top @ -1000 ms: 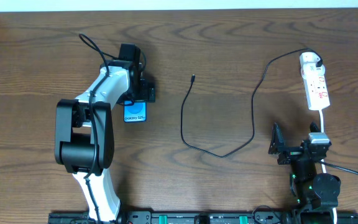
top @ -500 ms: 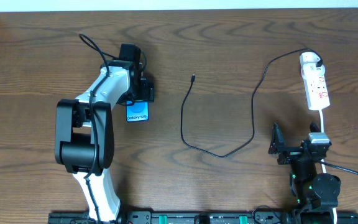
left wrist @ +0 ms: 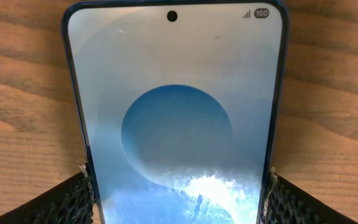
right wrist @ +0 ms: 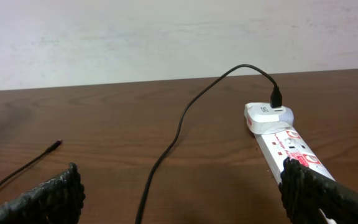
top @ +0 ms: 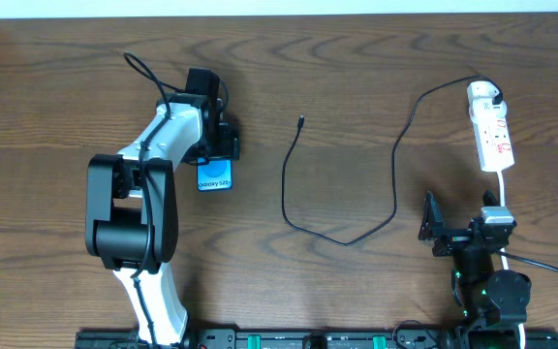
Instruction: Plug charger to phone and switch on socket
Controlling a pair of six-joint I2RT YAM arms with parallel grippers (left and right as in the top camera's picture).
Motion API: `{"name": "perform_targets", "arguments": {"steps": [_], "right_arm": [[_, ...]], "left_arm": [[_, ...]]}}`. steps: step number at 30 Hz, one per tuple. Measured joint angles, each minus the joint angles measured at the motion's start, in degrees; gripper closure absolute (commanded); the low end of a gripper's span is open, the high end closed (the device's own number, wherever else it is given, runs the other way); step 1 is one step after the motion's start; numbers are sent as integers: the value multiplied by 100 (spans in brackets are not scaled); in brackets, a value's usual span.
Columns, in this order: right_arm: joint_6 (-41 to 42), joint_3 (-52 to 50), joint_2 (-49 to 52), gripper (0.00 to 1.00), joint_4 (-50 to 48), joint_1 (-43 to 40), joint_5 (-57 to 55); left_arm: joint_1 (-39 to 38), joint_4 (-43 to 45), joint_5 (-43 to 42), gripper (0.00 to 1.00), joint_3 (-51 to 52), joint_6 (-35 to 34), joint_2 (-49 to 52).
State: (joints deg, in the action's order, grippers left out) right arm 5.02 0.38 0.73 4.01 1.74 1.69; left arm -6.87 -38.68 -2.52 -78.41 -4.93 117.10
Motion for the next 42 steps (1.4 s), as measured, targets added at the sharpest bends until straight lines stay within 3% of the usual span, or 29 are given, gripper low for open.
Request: {"name": "perform_targets", "arguments": {"steps": [27,42], "right_arm": [[0,0,0,1,0,0,-2],[2,0,0,1,0,0,0]], "left_arm": [[0,-393,92,18,17,-173,-833],[0,-527,-621,18,17,-404,-835]]}}
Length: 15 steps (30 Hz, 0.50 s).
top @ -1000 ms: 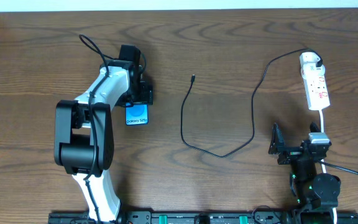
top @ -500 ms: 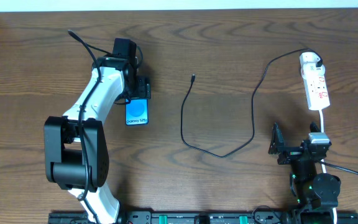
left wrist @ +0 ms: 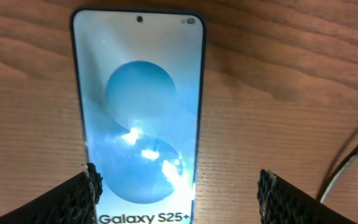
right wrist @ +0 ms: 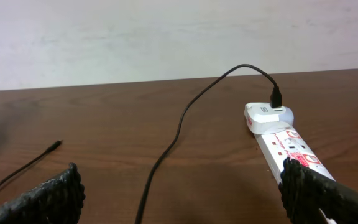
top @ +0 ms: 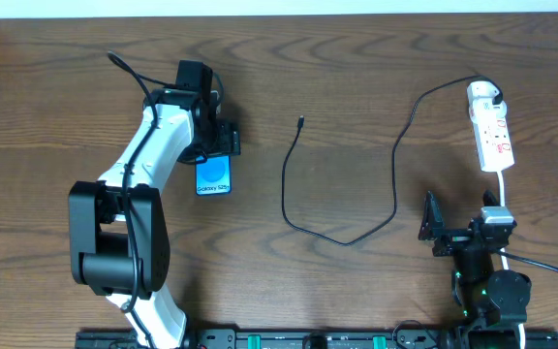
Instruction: Plug charger to phone and switch on socket
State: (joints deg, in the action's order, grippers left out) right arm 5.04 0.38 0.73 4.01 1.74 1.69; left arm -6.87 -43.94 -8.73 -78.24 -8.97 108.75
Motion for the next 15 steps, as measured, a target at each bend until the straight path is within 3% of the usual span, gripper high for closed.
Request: {"name": "perform_targets", "arguments": {"steps": [5,9,15], "right_arm": [[-2,0,0,1,0,0,0],[-2,0,0,1,0,0,-2],[0,0,0,1,0,0,0]], "left_arm": [[0,-59,-83,17,0,-92,0],[-2,-33,258,5,0,-160,0],[-2,179,704,2,76,-157,0]]}}
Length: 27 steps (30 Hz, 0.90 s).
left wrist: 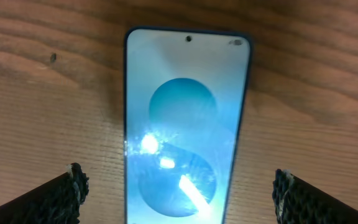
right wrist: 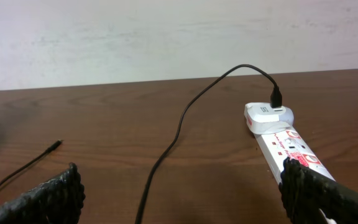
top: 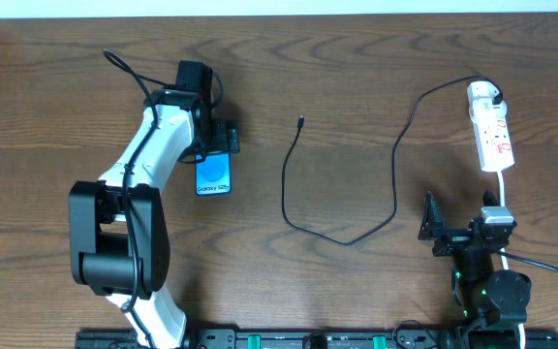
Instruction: Plug charger to phone and switch on socket
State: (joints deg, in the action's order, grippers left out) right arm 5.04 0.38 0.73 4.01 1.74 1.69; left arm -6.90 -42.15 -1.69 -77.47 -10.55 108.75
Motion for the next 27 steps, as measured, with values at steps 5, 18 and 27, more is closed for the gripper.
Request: {"name": "perform_targets", "arguments": {"steps": [5,18,27], "right_arm": [[-2,0,0,1,0,0,-2],[0,0,0,1,0,0,0],[-2,0,0,1,0,0,-2]], "left_arm": [[0,7,81,1,31,0,120],[-4,96,59,1,33,0,658],[-81,168,55,1,42,0,688]]}}
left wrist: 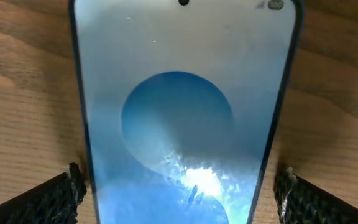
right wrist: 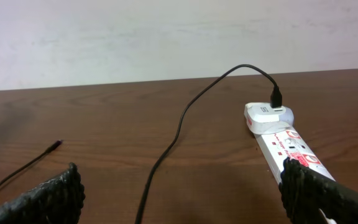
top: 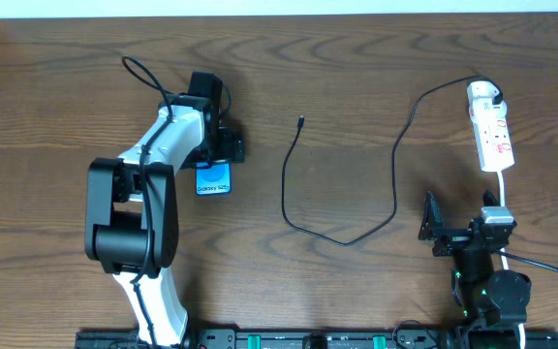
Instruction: Plug charger to phone and switch on socket
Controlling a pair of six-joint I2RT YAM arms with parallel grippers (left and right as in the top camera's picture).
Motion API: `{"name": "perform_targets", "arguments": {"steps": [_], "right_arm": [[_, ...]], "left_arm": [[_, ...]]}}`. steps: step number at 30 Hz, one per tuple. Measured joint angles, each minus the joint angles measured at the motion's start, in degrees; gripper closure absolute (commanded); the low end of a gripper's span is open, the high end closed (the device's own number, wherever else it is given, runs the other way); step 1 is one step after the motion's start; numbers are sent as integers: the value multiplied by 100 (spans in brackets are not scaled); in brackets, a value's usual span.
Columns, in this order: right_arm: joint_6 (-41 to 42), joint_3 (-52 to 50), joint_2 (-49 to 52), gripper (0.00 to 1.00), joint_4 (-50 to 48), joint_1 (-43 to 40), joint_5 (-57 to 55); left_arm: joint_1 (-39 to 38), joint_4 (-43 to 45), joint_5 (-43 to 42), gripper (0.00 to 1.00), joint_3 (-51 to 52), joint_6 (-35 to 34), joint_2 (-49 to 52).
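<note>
The blue phone [top: 214,178] lies flat on the table with its screen lit, and it fills the left wrist view [left wrist: 179,106]. My left gripper [top: 219,147] [left wrist: 179,185] is low over it and open, one finger on each side with a small gap to the phone's edges. The black charger cable [top: 393,184] [right wrist: 178,134] runs from the white power strip [top: 490,136] [right wrist: 289,146] to its free plug tip [top: 300,121] [right wrist: 56,145] at mid-table. My right gripper [top: 432,231] [right wrist: 179,186] stands open at the front right, holding nothing.
A white adapter [right wrist: 265,116] sits in the far end of the power strip. The strip's own white lead [top: 503,189] runs down past the right arm's base. The table's far edge meets a pale wall [right wrist: 166,37].
My left gripper has dropped closer to the phone, which now fills its view, with the fingers straddling its sides. The left arm's elbow has swung right. Phone, cable and right arm are unmoved.
At first my left gripper sat low over the phone with its fingers close against its sides. It then stood farther back with the phone off to the left in its view, then centred. Now it is low over the phone again, open. The phone stayed put.
</note>
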State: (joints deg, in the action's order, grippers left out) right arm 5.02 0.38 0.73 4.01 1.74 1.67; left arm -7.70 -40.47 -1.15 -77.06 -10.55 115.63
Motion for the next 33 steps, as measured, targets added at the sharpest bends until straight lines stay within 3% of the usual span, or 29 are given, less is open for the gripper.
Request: {"name": "perform_targets", "arguments": {"steps": [15,19,26,33], "right_arm": [[0,0,0,1,0,0,0],[0,0,0,1,0,0,0],[0,0,0,1,0,0,0],[2,0,0,1,0,0,0]], "left_arm": [[-2,15,-131,0,-28,0,96],[-2,22,-149,18,-31,-2,96],[-2,22,-142,28,-48,0,105],[-2,9,-144,30,-55,2,105]]}}
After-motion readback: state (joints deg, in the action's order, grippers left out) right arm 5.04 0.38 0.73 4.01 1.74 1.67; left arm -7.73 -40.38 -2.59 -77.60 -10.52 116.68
